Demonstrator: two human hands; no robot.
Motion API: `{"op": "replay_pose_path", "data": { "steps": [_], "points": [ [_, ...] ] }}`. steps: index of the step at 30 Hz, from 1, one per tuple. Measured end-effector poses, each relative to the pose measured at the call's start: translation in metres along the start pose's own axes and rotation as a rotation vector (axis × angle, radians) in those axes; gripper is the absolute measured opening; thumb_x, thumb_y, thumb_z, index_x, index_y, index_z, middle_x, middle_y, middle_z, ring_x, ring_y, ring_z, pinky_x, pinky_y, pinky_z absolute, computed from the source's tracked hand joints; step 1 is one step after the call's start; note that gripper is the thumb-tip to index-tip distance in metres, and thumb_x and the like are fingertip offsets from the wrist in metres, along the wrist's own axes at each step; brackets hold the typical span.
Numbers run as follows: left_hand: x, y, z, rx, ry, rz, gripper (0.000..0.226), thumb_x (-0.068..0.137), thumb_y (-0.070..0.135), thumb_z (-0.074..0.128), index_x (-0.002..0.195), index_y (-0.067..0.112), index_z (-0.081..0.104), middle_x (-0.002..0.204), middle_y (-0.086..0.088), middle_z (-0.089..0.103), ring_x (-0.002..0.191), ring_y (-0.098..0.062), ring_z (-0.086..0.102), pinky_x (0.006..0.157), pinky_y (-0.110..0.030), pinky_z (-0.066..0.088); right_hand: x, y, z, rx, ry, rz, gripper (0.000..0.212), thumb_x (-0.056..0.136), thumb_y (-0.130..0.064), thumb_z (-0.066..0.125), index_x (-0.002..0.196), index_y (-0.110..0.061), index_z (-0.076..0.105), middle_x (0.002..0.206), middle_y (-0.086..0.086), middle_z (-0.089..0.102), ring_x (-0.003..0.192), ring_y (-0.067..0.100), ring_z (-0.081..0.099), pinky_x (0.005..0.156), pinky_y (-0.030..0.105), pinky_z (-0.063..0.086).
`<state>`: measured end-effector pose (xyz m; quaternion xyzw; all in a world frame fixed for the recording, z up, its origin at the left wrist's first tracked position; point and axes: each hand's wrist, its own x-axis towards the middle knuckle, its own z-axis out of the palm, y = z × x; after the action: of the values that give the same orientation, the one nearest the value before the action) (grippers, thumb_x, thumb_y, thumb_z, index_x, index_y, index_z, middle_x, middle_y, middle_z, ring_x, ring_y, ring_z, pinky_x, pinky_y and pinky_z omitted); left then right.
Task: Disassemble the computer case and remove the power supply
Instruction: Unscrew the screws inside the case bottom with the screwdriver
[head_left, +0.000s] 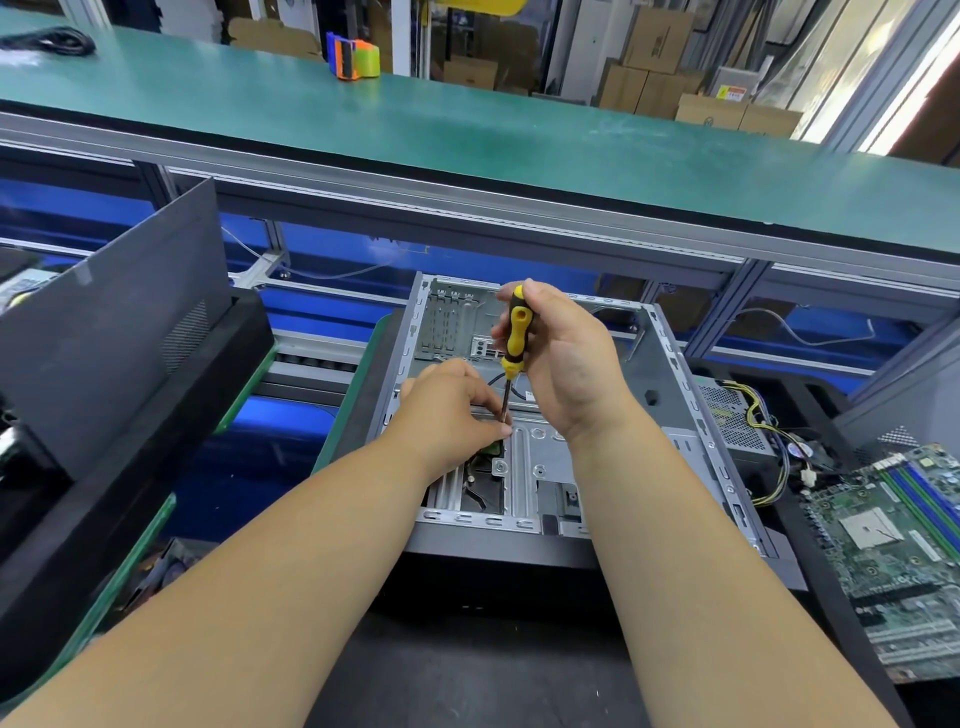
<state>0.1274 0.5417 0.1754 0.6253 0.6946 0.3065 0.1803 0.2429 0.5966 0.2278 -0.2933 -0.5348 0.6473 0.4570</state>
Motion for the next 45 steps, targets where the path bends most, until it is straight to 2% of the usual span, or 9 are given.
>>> {"op": "replay_pose_path", "data": {
  "steps": [4, 10, 18, 21, 24, 30, 34, 40, 45],
  "points": [
    [0.001, 0.0, 0.001, 0.0, 0.002, -0.009, 0.008, 0.074, 0.042, 0.079, 0.079, 0.038, 0.075, 0.098, 0.015, 0.053, 0.106, -0.009, 0.042, 0.098, -0.039, 0.034, 0.0, -0.001, -0.002, 0.048, 0.008, 0.018, 0.022, 0.095, -0.028, 0.051, 0.091, -0.01, 0.062, 0.072, -0.001, 0.063, 0.072, 0.017, 0.06, 0.076, 0.034, 0.049],
    [0.001, -0.001, 0.001, 0.005, 0.001, -0.01, 0.008, 0.075, 0.043, 0.079, 0.079, 0.039, 0.073, 0.097, 0.017, 0.052, 0.103, -0.008, 0.04, 0.097, -0.037, 0.033, 0.001, -0.005, -0.003, 0.128, 0.039, 0.022, 0.035, 0.103, -0.022, 0.041, 0.083, -0.006, 0.064, 0.069, 0.002, 0.061, 0.063, 0.016, 0.056, 0.073, 0.033, 0.048],
    [0.001, 0.002, 0.002, 0.046, 0.016, -0.004, 0.008, 0.075, 0.043, 0.078, 0.078, 0.039, 0.072, 0.098, 0.015, 0.053, 0.105, -0.01, 0.042, 0.095, -0.038, 0.033, 0.001, 0.001, 0.002, 0.157, 0.036, 0.019, 0.05, 0.108, -0.037, 0.025, 0.084, -0.007, 0.057, 0.058, 0.001, 0.04, 0.056, 0.015, 0.036, 0.06, 0.026, 0.036],
    [0.001, 0.003, 0.004, 0.08, 0.022, 0.014, 0.009, 0.076, 0.042, 0.078, 0.08, 0.035, 0.073, 0.096, 0.014, 0.054, 0.105, -0.012, 0.043, 0.094, -0.037, 0.033, -0.001, 0.004, 0.002, 0.141, 0.016, -0.006, 0.041, 0.104, -0.046, 0.033, 0.087, -0.012, 0.051, 0.061, 0.0, 0.043, 0.057, 0.014, 0.038, 0.061, 0.025, 0.036],
    [0.001, 0.003, 0.004, 0.06, 0.026, 0.023, 0.009, 0.076, 0.041, 0.078, 0.078, 0.034, 0.072, 0.094, 0.012, 0.055, 0.104, -0.013, 0.044, 0.094, -0.037, 0.034, -0.003, 0.007, 0.001, 0.061, 0.05, -0.047, 0.026, 0.102, -0.035, 0.046, 0.082, -0.017, 0.046, 0.065, -0.001, 0.05, 0.062, 0.015, 0.045, 0.066, 0.029, 0.04],
    [0.001, 0.003, 0.001, 0.039, 0.009, 0.013, 0.009, 0.076, 0.04, 0.079, 0.078, 0.034, 0.073, 0.093, 0.011, 0.055, 0.104, -0.014, 0.047, 0.095, -0.041, 0.039, -0.003, -0.001, -0.004, 0.052, 0.016, -0.021, 0.024, 0.099, -0.031, 0.052, 0.085, -0.013, 0.059, 0.075, -0.002, 0.061, 0.067, 0.015, 0.057, 0.073, 0.031, 0.051],
    [0.0, 0.001, -0.001, -0.004, -0.017, 0.032, 0.013, 0.075, 0.036, 0.081, 0.086, 0.03, 0.076, 0.093, 0.011, 0.055, 0.103, -0.015, 0.05, 0.094, -0.042, 0.043, -0.001, -0.003, -0.003, 0.082, 0.026, 0.019, 0.036, 0.104, -0.031, 0.044, 0.085, -0.008, 0.064, 0.07, 0.001, 0.059, 0.067, 0.017, 0.055, 0.07, 0.03, 0.051],
    [-0.002, 0.001, -0.003, -0.013, -0.02, 0.043, 0.013, 0.075, 0.034, 0.081, 0.086, 0.031, 0.076, 0.092, 0.011, 0.055, 0.103, -0.015, 0.05, 0.095, -0.041, 0.043, 0.0, 0.002, -0.002, 0.085, 0.033, 0.054, 0.056, 0.108, -0.041, 0.023, 0.083, -0.008, 0.061, 0.061, 0.001, 0.044, 0.058, 0.015, 0.042, 0.066, 0.029, 0.038],
    [-0.001, 0.004, -0.002, 0.045, -0.014, 0.028, 0.007, 0.078, 0.035, 0.078, 0.083, 0.032, 0.075, 0.094, 0.01, 0.056, 0.104, -0.016, 0.051, 0.094, -0.039, 0.043, -0.003, 0.002, 0.002, 0.068, -0.014, 0.017, 0.056, 0.099, -0.055, 0.032, 0.081, -0.01, 0.06, 0.061, 0.0, 0.044, 0.057, 0.013, 0.04, 0.063, 0.024, 0.038]
  ]
}}
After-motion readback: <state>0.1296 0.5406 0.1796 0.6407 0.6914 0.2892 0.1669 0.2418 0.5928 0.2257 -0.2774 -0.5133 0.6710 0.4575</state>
